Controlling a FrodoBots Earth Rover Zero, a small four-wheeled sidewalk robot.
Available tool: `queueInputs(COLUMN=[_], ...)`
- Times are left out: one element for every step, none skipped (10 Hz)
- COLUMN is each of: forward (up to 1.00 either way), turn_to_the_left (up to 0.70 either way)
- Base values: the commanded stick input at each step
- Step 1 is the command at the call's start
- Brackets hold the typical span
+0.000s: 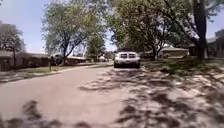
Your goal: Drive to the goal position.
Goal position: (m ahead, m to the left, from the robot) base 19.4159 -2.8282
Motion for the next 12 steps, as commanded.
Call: queueInputs(forward=[0.7, 0.7, 0.7, 0.7, 0.7, 0.7, 0.7, 0.7, 0.7, 0.7, 0.7, 0.7], turn_to_the_left=[0.0, 0.0, 0.0, 0.0, 0.0, 0.0, 0.0, 0.0, 0.0, 0.0, 0.0, 0.0])
